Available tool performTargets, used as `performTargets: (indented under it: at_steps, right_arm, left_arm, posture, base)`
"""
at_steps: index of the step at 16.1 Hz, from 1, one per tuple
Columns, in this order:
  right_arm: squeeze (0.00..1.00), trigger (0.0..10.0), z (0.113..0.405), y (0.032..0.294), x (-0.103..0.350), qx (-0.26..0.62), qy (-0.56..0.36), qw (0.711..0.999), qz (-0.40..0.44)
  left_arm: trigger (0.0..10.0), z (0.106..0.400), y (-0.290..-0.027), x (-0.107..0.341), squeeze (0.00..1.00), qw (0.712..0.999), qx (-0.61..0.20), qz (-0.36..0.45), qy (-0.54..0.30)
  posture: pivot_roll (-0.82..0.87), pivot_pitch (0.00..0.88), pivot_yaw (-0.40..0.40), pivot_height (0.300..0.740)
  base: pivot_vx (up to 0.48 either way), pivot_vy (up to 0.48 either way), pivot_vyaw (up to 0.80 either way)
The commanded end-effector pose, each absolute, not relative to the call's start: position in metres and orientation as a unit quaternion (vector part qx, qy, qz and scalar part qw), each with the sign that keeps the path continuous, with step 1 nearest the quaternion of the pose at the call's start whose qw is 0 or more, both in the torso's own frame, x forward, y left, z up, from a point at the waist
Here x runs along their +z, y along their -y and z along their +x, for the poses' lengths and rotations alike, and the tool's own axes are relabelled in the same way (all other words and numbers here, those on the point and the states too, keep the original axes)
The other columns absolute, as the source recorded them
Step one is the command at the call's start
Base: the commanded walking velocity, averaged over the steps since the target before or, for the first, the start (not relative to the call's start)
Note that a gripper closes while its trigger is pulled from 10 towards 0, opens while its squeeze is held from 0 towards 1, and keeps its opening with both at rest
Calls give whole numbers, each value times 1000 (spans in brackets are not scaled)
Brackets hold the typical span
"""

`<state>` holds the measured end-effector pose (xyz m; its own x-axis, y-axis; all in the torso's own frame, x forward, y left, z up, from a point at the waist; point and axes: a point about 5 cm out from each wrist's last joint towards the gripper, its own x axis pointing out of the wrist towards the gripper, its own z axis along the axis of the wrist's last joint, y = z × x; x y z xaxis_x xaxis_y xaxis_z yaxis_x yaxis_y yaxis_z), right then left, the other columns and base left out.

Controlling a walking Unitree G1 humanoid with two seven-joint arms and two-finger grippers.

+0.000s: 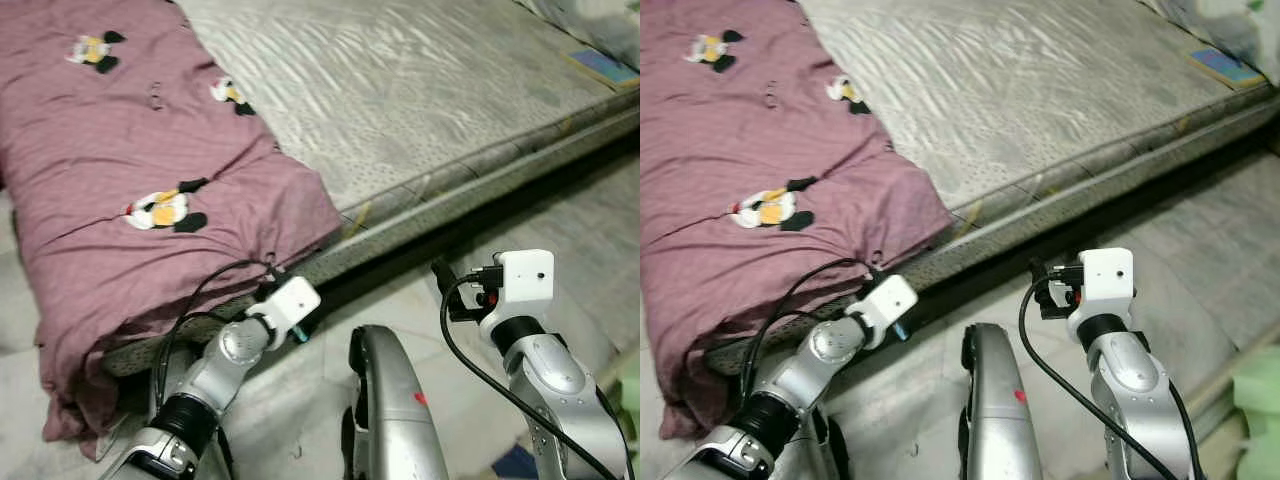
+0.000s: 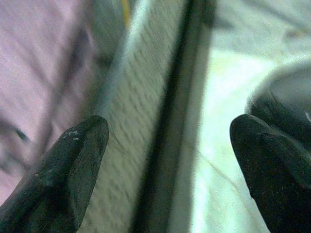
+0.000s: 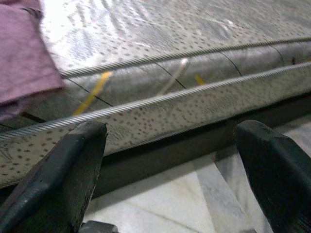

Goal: Clean up the room

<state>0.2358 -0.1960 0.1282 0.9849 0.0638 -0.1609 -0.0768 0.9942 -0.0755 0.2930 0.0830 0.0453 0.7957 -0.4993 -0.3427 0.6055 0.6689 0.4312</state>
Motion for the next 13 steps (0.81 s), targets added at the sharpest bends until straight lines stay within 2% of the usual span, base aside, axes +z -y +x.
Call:
performTargets:
  at_steps: [1,2,4,7,8,9,11,13]
  right_arm:
    - [0,10000,234,198,125,29,-85,995,-42]
    - [0,10000,232,198,124,27,-85,995,-40]
    - [0,10000,230,197,125,25,-84,995,-40]
    - [0,10000,225,198,130,14,-80,996,-38]
    - [0,10000,222,198,131,12,-80,996,-37]
    - [0,10000,219,198,132,10,-84,996,-34]
    - [0,10000,218,197,133,12,-86,996,-33]
    - [0,10000,218,197,136,12,-86,996,-30]
  left_arm:
    - [10000,302,-88,63,0,927,-263,264,-47]
    - [10000,311,-94,84,0,949,-212,234,5]
    - [10000,320,-104,103,0,962,-157,217,46]
    - [10000,343,-127,137,0,986,-68,130,83]
    - [10000,349,-134,135,0,991,-50,106,56]
    - [10000,360,-144,123,0,996,-24,82,-11]
    - [10000,367,-146,103,0,990,-40,88,-106]
    - [10000,373,-142,99,0,982,-67,99,-143]
  posture:
    - [-244,139,-66,500]
    - [-239,143,-64,500]
    - [-238,151,-60,500]
    - [-249,181,-50,500]
    - [-252,189,-49,500]
    - [-265,203,-48,500]
    - [-275,217,-50,500]
    - [-289,221,-48,500]
  base:
    - [0,0,0]
    - [0,0,0]
    - [0,0,0]
    - [0,0,0]
    - [0,0,0]
    - [0,0,0]
    - [0,0,0]
    - [0,0,0]
